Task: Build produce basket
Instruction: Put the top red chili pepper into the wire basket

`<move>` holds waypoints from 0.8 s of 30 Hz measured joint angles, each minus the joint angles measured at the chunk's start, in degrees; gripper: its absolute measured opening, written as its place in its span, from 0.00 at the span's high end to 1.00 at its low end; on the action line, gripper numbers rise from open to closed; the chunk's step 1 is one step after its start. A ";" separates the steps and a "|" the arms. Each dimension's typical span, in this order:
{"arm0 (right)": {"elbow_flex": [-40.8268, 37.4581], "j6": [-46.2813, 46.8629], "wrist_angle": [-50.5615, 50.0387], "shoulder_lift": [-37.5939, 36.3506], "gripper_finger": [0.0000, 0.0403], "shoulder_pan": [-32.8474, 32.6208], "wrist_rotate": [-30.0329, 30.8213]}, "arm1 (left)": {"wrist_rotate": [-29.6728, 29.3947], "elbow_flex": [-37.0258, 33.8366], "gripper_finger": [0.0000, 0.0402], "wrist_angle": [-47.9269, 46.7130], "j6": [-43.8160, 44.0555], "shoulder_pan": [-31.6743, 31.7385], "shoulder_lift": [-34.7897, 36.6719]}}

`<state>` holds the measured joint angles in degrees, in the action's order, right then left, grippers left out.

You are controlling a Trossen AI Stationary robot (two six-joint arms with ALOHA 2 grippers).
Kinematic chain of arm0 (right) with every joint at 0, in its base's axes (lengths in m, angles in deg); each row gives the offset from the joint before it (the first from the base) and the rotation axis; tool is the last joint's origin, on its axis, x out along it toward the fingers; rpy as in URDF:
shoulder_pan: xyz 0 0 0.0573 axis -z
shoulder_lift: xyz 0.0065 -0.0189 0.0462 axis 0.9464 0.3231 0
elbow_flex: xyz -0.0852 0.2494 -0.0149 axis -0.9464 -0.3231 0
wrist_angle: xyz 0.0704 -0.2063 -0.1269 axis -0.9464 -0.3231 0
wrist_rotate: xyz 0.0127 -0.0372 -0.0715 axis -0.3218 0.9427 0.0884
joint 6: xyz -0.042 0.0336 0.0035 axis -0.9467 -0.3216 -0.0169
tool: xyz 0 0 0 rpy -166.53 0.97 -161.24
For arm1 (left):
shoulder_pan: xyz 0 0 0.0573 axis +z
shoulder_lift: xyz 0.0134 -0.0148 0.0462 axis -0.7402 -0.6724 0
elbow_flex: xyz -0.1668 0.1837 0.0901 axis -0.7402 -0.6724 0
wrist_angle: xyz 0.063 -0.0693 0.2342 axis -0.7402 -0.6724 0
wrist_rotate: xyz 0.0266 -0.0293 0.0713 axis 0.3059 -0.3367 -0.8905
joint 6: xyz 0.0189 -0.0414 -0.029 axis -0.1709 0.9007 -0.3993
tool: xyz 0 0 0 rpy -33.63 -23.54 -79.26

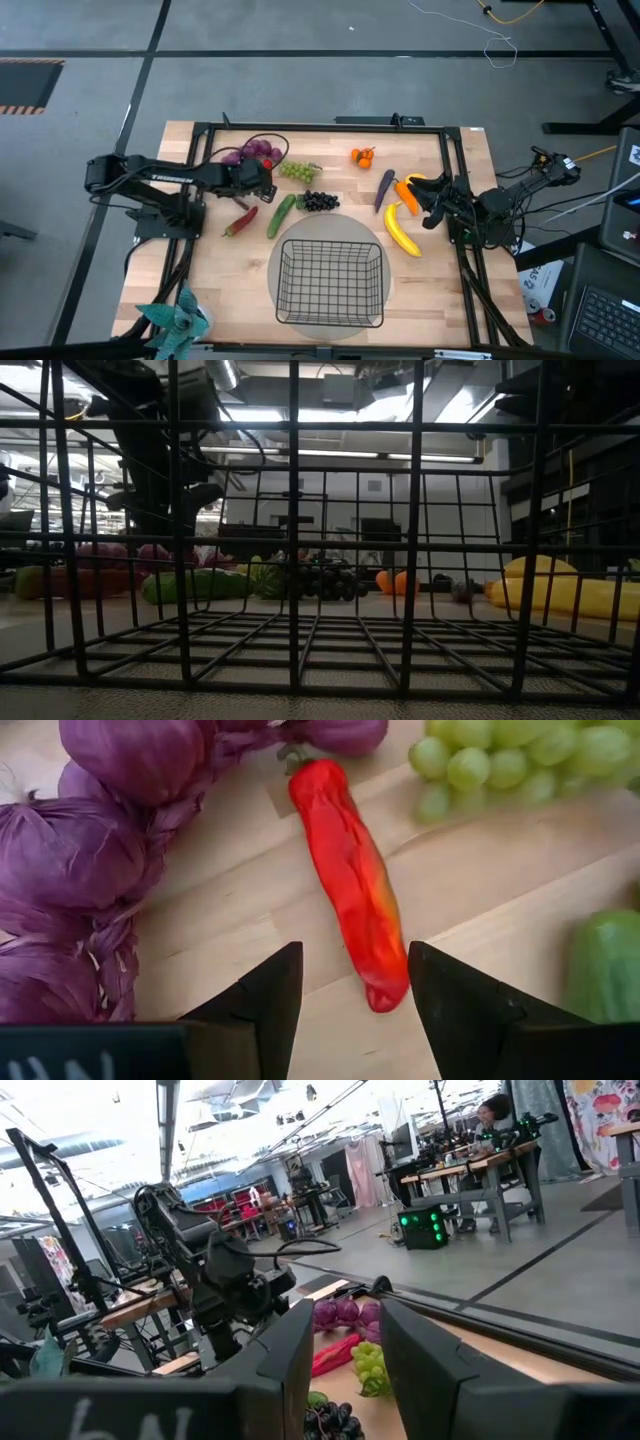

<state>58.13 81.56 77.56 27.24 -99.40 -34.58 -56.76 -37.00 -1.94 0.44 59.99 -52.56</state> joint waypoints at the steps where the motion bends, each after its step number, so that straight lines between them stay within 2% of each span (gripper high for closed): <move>1: 0.00 -0.02 -0.23 0.00 0.70 0.00 0.00 | 0.54 0.00 0.55 0.11 -0.27 0.40 -0.44; 11: -0.02 -0.06 -1.37 0.00 0.70 0.00 -0.22 | 2.74 0.02 0.44 8.75 -0.34 3.08 -6.65; 19: -0.02 0.22 -2.24 0.00 0.70 -0.02 -0.58 | 2.78 0.02 0.43 11.30 0.10 6.30 -13.62; 24: -0.02 0.27 -2.26 0.00 0.70 -0.02 -0.62 | 3.01 0.26 0.44 12.44 -0.15 6.24 -17.28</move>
<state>58.11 81.83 75.30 27.24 -99.42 -35.20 -53.74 -36.74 10.50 0.29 66.23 -69.84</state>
